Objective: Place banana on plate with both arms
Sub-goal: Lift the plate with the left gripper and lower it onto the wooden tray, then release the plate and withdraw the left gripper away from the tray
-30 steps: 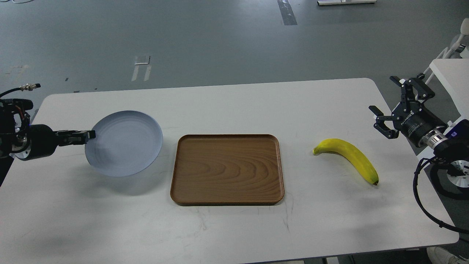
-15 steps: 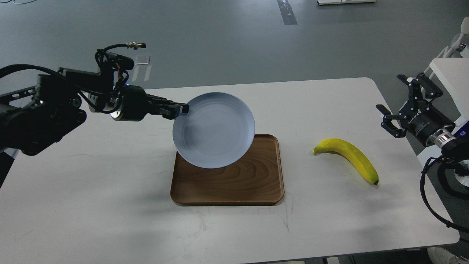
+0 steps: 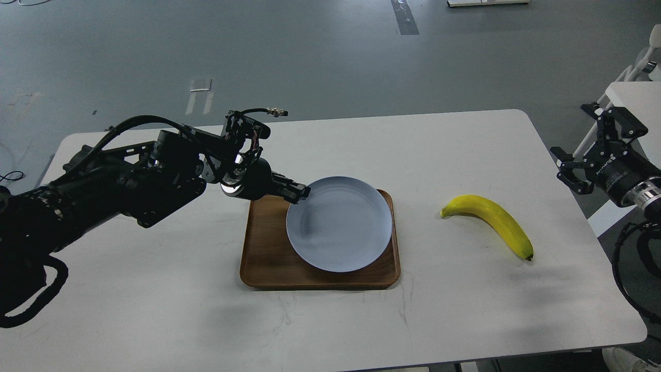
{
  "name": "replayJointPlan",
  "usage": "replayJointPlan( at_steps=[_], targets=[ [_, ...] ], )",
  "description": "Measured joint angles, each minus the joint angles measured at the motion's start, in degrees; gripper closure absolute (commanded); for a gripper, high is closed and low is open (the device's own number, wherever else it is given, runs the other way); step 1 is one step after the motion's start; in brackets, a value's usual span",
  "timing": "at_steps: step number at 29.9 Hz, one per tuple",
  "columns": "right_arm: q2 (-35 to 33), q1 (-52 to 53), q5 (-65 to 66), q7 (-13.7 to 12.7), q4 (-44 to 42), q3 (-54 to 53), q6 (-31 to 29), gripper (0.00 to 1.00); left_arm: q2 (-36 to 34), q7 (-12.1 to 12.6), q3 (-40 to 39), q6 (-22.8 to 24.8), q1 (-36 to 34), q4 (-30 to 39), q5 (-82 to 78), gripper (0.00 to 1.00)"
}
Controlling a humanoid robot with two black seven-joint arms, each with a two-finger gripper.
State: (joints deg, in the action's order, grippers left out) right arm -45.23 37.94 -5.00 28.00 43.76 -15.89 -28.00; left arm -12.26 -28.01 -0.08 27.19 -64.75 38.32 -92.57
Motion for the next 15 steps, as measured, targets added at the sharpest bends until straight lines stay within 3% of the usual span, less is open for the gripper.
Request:
replayJointPlan(
  at_steps=[7, 8, 9, 11, 12, 14, 15],
  targets=[
    [-0.01, -0.05, -0.01, 0.0, 0.0, -0.11, 0.0, 0.0, 1.77, 0.0, 2.12, -1.51, 1.49, -3.31, 0.12, 1.0],
    [-0.01, -0.05, -0.01, 0.0, 0.0, -0.11, 0.0, 0.0, 1.81, 0.0, 2.37, -1.64, 1.61, -3.4, 0.17, 0.96],
    [-0.01, -0.06, -0.01, 0.0, 0.0, -0.11, 0.0, 0.0, 1.84, 0.0, 2.58, -1.71, 1.66, -3.45, 0.21, 0.85],
    [0.1, -0.06, -0.01, 0.0, 0.0, -0.11, 0.0, 0.0, 2.12, 0.01, 2.86, -2.01, 1.96, -3.96, 0.26, 0.72],
    [0.15, -0.06, -0.01, 0.0, 0.01, -0.11, 0.0, 0.0, 2.45, 0.02, 2.92, -2.27, 2.22, -4.45, 0.28, 0.45],
    [0.2, -0.06, -0.01, 0.0, 0.01, -0.11, 0.0, 0.0, 3.22, 0.02, 2.97, -3.14, 2.57, -5.55, 0.39, 0.0],
    [0.21, -0.06, -0.01, 0.0, 0.01, -0.11, 0.0, 0.0, 3.49, 0.02, 2.97, -3.59, 2.63, -5.94, 0.48, 0.0]
  ],
)
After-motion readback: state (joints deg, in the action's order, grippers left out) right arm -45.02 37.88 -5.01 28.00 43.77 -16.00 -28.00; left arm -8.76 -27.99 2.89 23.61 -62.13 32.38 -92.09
